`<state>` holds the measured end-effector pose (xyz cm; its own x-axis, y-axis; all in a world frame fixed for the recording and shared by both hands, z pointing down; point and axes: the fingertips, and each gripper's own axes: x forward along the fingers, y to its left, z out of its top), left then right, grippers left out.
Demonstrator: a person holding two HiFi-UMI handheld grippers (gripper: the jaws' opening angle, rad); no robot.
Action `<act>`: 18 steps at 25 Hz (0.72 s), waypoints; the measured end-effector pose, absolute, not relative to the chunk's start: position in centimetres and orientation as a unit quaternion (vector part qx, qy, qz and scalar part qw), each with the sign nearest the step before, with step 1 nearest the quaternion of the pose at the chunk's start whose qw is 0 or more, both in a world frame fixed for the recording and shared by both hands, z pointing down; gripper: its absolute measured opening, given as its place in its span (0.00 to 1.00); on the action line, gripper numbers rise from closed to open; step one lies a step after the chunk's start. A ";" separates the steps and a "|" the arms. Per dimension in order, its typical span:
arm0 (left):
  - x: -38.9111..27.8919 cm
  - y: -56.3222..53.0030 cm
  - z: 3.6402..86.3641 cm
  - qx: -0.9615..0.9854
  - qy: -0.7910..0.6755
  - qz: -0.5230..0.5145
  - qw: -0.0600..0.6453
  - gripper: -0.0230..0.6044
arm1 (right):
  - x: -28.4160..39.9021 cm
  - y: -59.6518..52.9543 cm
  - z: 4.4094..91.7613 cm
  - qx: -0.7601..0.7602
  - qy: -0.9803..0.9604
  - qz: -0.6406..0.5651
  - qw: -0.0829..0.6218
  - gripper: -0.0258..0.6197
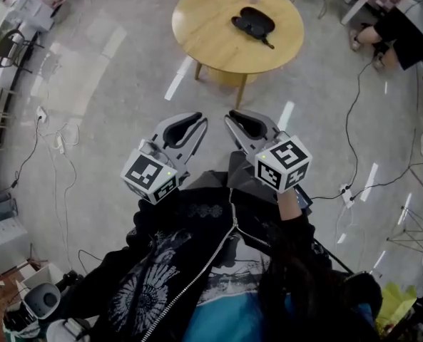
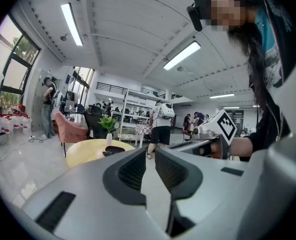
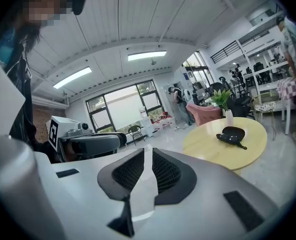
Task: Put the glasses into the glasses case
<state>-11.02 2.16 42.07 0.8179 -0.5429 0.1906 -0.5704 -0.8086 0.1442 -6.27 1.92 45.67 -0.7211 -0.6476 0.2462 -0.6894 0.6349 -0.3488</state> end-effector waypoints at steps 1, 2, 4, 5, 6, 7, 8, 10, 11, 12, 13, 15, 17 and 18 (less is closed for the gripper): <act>-11.6 2.8 42.0 0.949 -0.291 0.068 0.097 0.12 | -6.9 2.5 45.7 0.372 -0.902 0.212 0.051 0.14; -12.0 3.3 42.0 0.950 -0.288 0.066 0.097 0.12 | -7.4 3.1 45.7 0.374 -0.902 0.211 0.053 0.14; -12.5 4.3 42.3 0.952 -0.282 0.061 0.099 0.12 | -8.0 4.1 45.9 0.377 -0.901 0.207 0.057 0.14; -12.7 4.8 42.5 0.953 -0.279 0.059 0.099 0.12 | -8.3 4.6 46.0 0.378 -0.901 0.206 0.059 0.14; -12.9 5.3 42.7 0.954 -0.277 0.057 0.100 0.12 | -8.5 5.2 46.2 0.379 -0.900 0.206 0.060 0.14; -12.9 5.8 42.8 0.955 -0.274 0.056 0.101 0.12 | -8.7 5.8 46.3 0.380 -0.900 0.206 0.061 0.14; -12.9 6.2 42.8 0.956 -0.271 0.053 0.102 0.12 | -8.8 6.3 46.4 0.382 -0.899 0.206 0.063 0.14; -12.8 7.2 42.8 0.958 -0.263 0.047 0.102 0.12 | -8.9 7.3 46.4 0.386 -0.897 0.205 0.066 0.14; -12.7 7.7 42.8 0.959 -0.259 0.044 0.103 0.12 | -8.9 7.7 46.4 0.389 -0.896 0.205 0.067 0.14; -12.7 8.1 42.8 0.961 -0.255 0.042 0.103 0.12 | -8.9 8.0 46.4 0.391 -0.895 0.205 0.067 0.14; -12.7 8.4 42.9 0.962 -0.251 0.041 0.103 0.12 | -9.0 8.4 46.5 0.394 -0.893 0.205 0.067 0.14; -12.8 8.8 42.9 0.963 -0.245 0.039 0.102 0.12 | -9.2 8.7 46.5 0.398 -0.892 0.204 0.067 0.14; -12.9 8.9 42.8 0.965 -0.242 0.037 0.100 0.12 | -9.3 8.8 46.4 0.402 -0.891 0.202 0.066 0.14; -13.0 8.9 42.7 0.965 -0.240 0.036 0.099 0.12 | -9.3 8.8 46.4 0.404 -0.890 0.202 0.064 0.14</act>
<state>-13.02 8.93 42.73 0.8820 -0.4563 0.1177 -0.4707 -0.8651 0.1733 -9.33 8.81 46.35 -0.6658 -0.6926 0.2775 -0.7445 0.5924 -0.3078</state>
